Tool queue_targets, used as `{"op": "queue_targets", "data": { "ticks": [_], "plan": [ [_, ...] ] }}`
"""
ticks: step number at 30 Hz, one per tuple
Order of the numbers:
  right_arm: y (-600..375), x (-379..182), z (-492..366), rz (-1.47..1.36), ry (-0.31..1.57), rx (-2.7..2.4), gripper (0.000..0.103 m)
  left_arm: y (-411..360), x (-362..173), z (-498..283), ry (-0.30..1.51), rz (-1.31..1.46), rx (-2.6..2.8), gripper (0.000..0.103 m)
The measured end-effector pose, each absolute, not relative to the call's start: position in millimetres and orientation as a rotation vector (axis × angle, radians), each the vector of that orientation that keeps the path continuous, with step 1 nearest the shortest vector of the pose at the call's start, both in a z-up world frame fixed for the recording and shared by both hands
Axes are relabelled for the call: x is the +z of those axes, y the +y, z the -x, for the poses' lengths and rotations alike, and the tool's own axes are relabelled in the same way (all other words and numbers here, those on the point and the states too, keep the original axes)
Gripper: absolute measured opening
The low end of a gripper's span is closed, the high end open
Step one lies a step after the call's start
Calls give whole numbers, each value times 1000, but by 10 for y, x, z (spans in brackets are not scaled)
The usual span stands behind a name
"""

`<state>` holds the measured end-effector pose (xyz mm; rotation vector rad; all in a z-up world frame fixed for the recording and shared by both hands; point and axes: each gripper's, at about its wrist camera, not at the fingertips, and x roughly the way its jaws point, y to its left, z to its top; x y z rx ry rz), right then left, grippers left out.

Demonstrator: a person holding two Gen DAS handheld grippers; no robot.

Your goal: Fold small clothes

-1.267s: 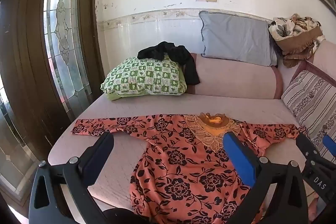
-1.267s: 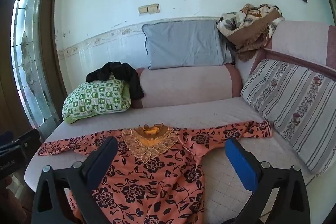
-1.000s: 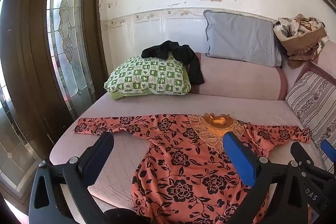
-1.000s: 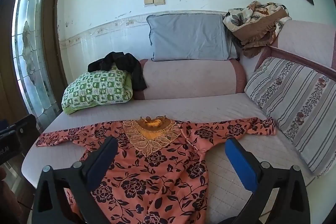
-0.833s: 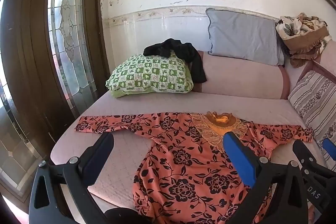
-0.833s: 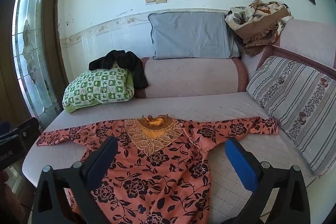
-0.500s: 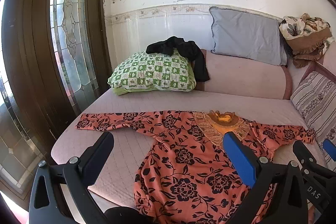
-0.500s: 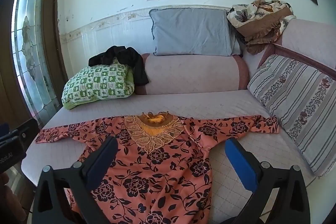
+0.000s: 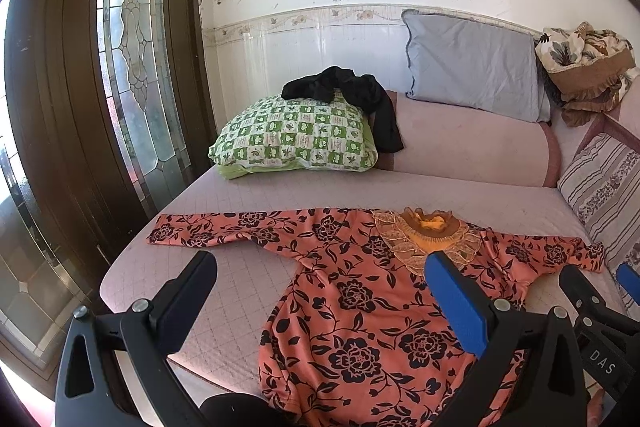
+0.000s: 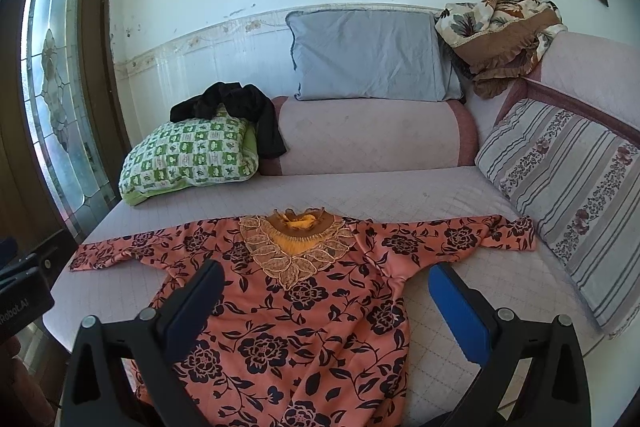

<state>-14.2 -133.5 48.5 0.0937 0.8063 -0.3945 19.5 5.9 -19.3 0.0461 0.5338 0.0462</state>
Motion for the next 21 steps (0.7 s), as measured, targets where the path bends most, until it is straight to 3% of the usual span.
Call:
{"op": "queue_targets", "data": {
  "ticks": [21],
  "plan": [
    [-1294,396,58,-102,841,-381,103,118,-255,-216,537,-45,65,103]
  ]
}}
